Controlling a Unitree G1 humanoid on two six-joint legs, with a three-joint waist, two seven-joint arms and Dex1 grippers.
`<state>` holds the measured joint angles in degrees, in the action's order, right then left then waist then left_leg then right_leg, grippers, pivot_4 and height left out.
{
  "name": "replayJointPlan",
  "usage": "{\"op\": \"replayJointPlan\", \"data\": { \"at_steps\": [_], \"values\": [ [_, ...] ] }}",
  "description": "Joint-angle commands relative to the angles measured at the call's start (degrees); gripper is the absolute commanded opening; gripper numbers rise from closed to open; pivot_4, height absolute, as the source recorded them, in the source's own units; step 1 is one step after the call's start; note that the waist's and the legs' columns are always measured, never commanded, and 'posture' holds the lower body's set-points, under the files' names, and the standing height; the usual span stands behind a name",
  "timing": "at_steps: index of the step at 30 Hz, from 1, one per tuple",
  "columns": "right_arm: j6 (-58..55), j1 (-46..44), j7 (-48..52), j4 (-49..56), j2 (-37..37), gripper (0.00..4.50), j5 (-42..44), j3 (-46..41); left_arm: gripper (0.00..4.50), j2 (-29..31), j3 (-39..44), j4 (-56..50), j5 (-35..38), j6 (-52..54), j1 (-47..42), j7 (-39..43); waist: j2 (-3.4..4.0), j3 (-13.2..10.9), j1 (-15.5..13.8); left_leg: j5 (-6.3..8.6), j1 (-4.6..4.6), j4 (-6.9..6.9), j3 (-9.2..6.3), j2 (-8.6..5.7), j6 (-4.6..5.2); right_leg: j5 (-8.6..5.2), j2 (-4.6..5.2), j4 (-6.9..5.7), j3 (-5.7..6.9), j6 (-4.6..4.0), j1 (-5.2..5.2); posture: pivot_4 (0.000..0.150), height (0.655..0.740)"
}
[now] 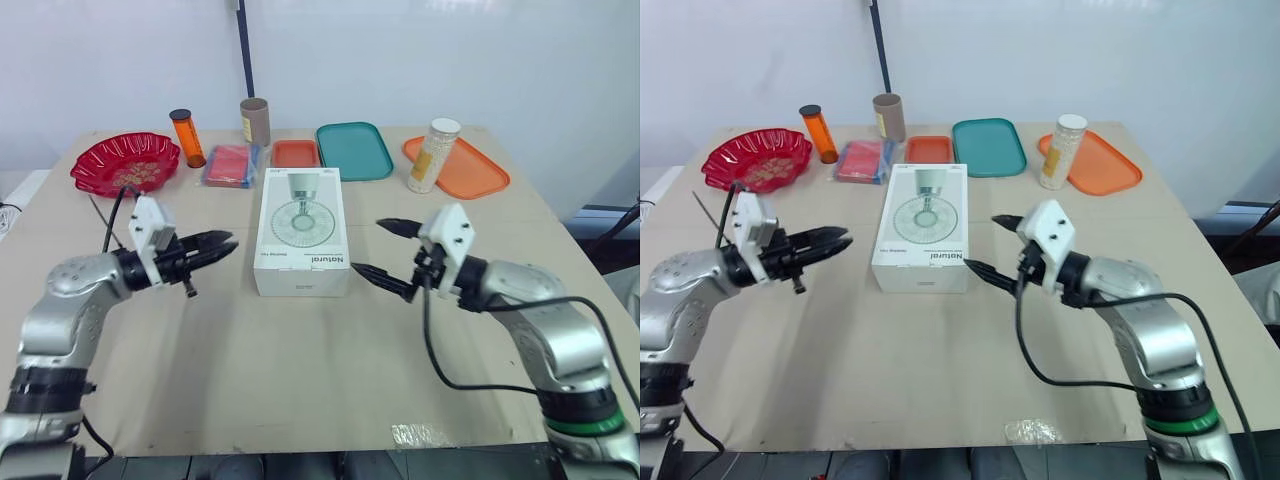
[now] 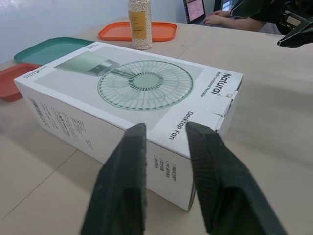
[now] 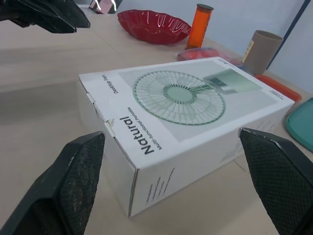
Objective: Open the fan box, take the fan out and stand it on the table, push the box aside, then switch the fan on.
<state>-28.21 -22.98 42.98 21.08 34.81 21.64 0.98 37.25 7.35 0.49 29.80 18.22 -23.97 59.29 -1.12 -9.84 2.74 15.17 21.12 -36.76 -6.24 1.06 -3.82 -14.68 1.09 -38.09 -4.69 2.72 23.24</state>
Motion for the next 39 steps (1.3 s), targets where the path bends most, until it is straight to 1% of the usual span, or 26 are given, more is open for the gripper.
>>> {"op": "replayJointPlan", "data": {
  "at_steps": [1, 3, 6, 10, 15, 20, 23, 31, 39],
  "values": [
    [-0.42, -4.55, -3.95, -0.34, -2.92, 4.5, -4.02, 4.3, 0.14, -3.16, -3.84, 4.92, -2.7, -3.86, -6.0, 1.83, -0.01, 0.01, -0.01, 0.0, 0.0, -0.02, -0.01, -0.01, -0.01, 0.01, 0.0, 0.0, 0.0, 0.01, -0.01, 0.15, 0.74],
    [-0.25, -5.66, -4.7, -0.46, -4.26, 4.5, -5.17, 5.82, 0.14, -4.99, -5.52, 8.3, -4.31, -5.46, -8.54, 2.05, -0.01, 0.01, 0.01, -0.01, 0.05, -0.01, -0.02, -0.02, -0.01, 0.01, 0.01, 0.0, 0.0, 0.02, 0.02, 0.15, 0.74],
    [1.21, -5.7, -2.82, 0.87, -5.37, 4.5, -4.71, 7.61, 0.14, -7.0, -7.57, 13.58, -7.08, -7.65, -11.26, 2.05, -0.01, 0.01, 0.0, 0.0, 0.11, 0.0, -0.04, -0.02, 0.0, 0.0, 0.02, 0.0, 0.05, 0.02, 0.08, 0.15, 0.74],
    [1.15, -6.99, -3.02, 0.19, -5.82, 4.5, -7.35, 10.31, 0.14, -8.12, -9.45, 18.62, -10.8, -12.1, -12.42, 2.89, -0.01, 0.01, 0.12, 0.0, 0.1, -0.02, -0.05, -0.07, 0.0, 0.0, 0.06, -0.01, 0.05, 0.02, 0.07, 0.15, 0.74],
    [1.7, -8.87, -1.02, -0.6, -4.87, 4.5, -10.58, 13.91, 0.14, -8.89, -9.63, 21.37, -12.26, -14.47, -12.96, 3.13, 0.0, 0.02, 0.06, -0.01, 0.07, -0.04, -0.1, -0.07, 0.0, 0.01, 0.06, -0.06, 0.09, 0.0, 0.04, 0.15, 0.74],
    [2.24, -9.99, -0.73, -2.45, -5.9, 4.5, -12.66, 15.89, 0.14, -9.12, -9.54, 20.99, -12.47, -14.87, -12.28, 3.17, 0.0, 0.02, 0.06, -0.01, 0.08, -0.05, -0.12, -0.08, 0.0, 0.01, 0.07, -0.05, 0.11, 0.01, 0.04, 0.15, 0.74],
    [2.9, -10.23, 0.38, -3.57, -6.67, 4.5, -12.35, 16.08, 0.14, -9.1, -9.46, 20.19, -12.47, -14.89, -11.55, 3.0, 0.0, 0.02, 0.07, -0.01, 0.07, -0.06, -0.12, -0.08, 0.0, 0.01, 0.08, -0.05, 0.11, 0.01, 0.03, 0.15, 0.74],
    [4.93, -12.87, 0.38, -10.88, -8.41, 4.5, -14.33, 15.45, 0.14, -9.1, -9.12, 17.85, -12.19, -14.47, -9.23, 2.22, 0.0, 0.02, 0.09, -0.01, 0.07, -0.05, -0.13, -0.08, 0.0, 0.01, 0.09, -0.06, 0.13, 0.01, 0.03, 0.15, 0.74],
    [6.23, -11.65, 1.25, -11.81, -7.86, 4.5, -15.64, 15.55, 0.14, -9.21, -8.6, 16.49, -11.81, -14.08, -8.13, 1.39, 0.0, 0.02, 0.08, -0.01, 0.06, -0.05, -0.13, -0.08, 0.0, 0.01, 0.11, -0.06, 0.13, 0.01, 0.03, 0.15, 0.74]
  ]
}}
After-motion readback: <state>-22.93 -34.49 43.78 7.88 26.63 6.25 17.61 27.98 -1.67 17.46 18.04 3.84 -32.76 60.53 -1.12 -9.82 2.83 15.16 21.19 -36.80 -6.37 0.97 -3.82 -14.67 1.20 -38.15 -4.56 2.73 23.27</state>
